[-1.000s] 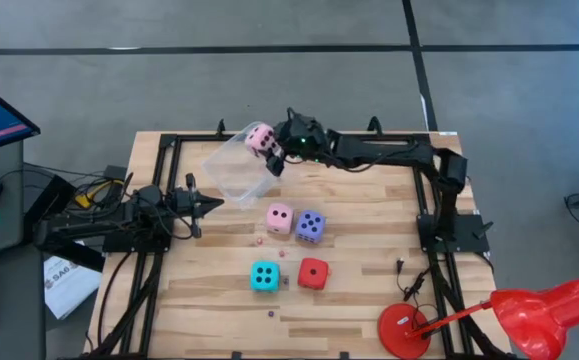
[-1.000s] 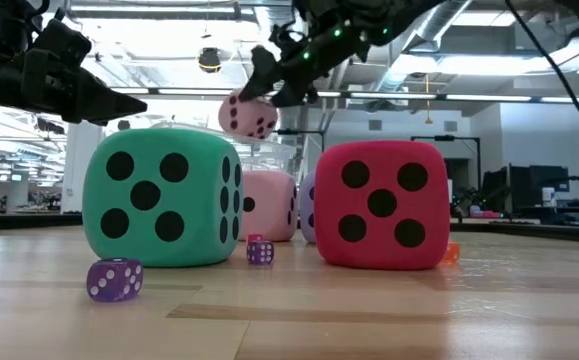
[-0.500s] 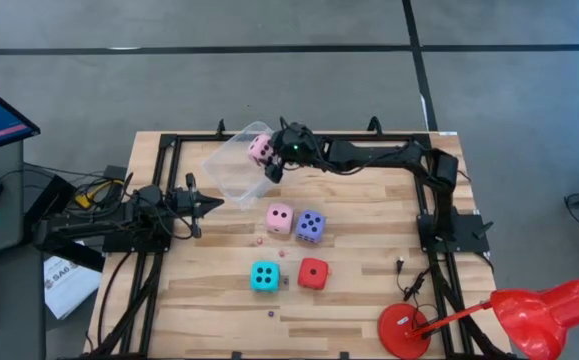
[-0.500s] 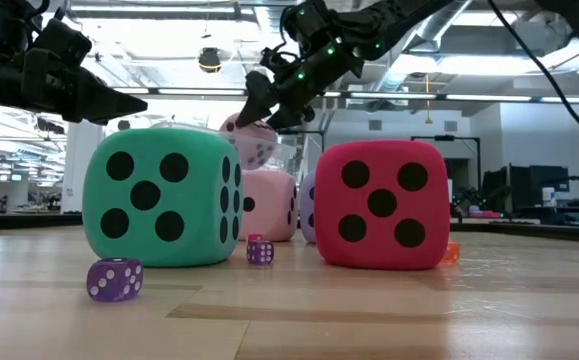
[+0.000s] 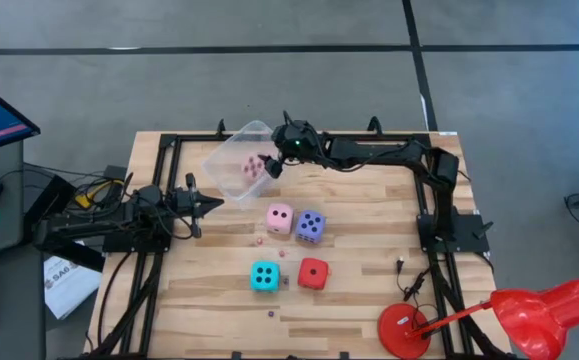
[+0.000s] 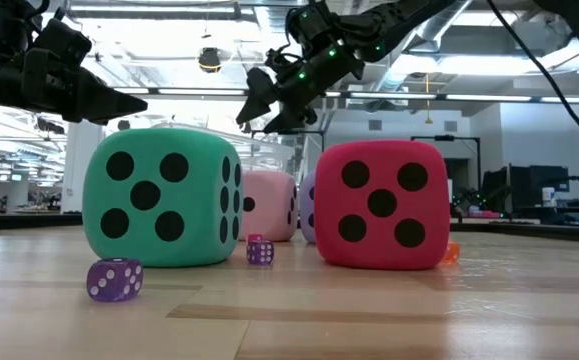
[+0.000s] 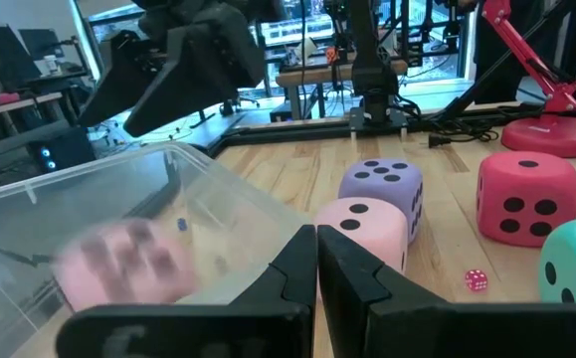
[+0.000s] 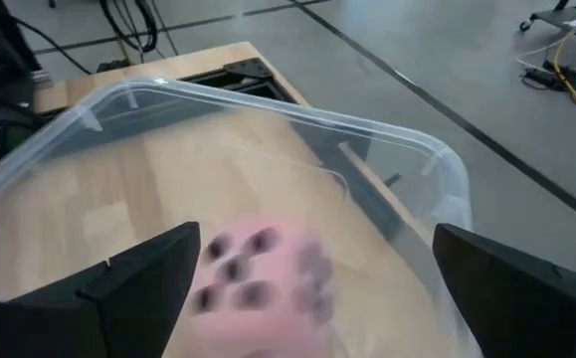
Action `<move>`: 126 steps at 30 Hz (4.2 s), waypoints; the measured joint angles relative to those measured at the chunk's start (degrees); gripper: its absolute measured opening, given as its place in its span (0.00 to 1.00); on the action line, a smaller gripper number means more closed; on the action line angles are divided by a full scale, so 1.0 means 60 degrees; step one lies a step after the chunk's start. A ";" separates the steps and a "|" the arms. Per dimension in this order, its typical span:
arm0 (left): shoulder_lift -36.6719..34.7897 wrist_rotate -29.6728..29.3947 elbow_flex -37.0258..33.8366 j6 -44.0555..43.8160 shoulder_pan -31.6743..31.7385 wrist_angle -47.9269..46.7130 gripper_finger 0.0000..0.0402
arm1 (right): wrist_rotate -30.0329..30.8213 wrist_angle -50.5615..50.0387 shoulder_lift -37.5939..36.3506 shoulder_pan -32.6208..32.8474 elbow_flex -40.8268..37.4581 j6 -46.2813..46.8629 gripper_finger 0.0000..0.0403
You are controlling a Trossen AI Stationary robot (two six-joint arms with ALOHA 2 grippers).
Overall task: Pick & Place Dice
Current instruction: Put the small blue dice into the transparent container
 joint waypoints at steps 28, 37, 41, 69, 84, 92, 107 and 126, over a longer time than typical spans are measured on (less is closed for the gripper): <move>0.0000 0.0000 0.0000 0.0004 -0.0003 0.0003 0.01 | 0.0026 -0.6213 -0.3026 0.0038 0.0011 -0.0608 0.98; 0.0000 0.0000 0.0000 0.0004 0.0000 0.0004 0.01 | 0.0049 -0.8700 -0.2929 0.0018 -0.0020 0.0190 0.98; 0.0000 0.0000 0.0000 0.0002 -0.0002 0.0004 0.01 | 0.0550 -0.8192 -0.3074 0.0025 -0.0617 0.0543 0.98; 0.0078 -0.0011 0.0000 0.0002 -0.0003 0.0084 0.01 | 0.0519 -0.0995 -0.2102 -0.0538 -0.5182 0.3298 0.99; 0.0131 -0.0047 0.0000 0.0001 -0.0002 0.0073 0.01 | 0.1998 -0.0733 -0.1508 -0.1205 -0.4211 0.4123 0.99; 0.0131 -0.0044 0.0000 0.0000 -0.0001 0.0073 0.01 | 0.1994 -0.0525 -0.1508 -0.1422 -0.4211 0.4765 0.96; 0.0131 -0.0036 0.0000 0.0004 0.0000 0.0073 0.01 | 0.0689 -0.0570 -0.1507 -0.1635 -0.3840 0.3513 0.89; 0.0131 -0.0025 0.0000 0.0000 -0.0003 0.0073 0.01 | -0.0976 -0.2097 -0.1171 -0.2737 -0.2795 0.2671 0.82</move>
